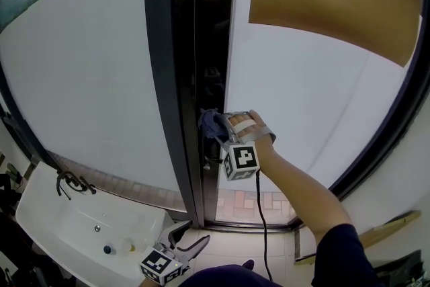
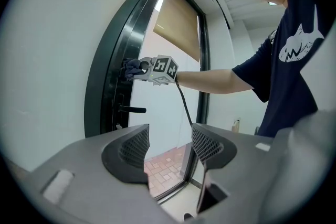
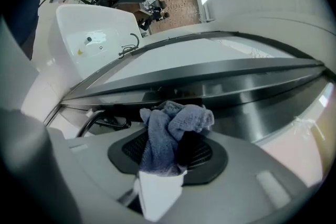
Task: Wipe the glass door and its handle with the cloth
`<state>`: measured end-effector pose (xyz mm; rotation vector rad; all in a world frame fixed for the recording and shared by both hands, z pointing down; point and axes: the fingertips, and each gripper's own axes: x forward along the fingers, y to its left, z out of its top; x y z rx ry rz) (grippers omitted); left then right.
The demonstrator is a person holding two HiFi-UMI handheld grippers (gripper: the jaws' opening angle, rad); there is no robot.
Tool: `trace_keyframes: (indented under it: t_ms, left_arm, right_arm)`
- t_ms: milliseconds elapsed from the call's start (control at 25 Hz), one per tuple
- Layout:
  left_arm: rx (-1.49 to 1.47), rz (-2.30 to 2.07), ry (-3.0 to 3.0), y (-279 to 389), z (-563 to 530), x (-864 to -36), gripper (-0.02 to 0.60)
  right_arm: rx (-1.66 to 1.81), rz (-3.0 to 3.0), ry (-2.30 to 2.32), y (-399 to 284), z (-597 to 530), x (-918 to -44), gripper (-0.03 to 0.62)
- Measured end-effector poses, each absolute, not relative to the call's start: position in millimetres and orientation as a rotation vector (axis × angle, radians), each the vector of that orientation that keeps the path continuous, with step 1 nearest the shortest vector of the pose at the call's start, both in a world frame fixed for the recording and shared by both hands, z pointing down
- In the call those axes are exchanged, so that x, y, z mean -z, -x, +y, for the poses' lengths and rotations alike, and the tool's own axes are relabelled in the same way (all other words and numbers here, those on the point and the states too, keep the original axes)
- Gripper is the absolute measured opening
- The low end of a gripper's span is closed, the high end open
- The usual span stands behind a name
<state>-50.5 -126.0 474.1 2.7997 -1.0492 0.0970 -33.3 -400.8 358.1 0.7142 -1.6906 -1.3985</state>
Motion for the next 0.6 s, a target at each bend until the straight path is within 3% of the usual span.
trace_keyframes:
  t_ms: [600]
  left_arm:
    - [-0.1,-0.955,-2.842,32.3,-121.3,-474.6,0.249]
  right_arm:
    - [1.195,-1.654,-0.889,-94.0,-401.7,-363.0,0.16]
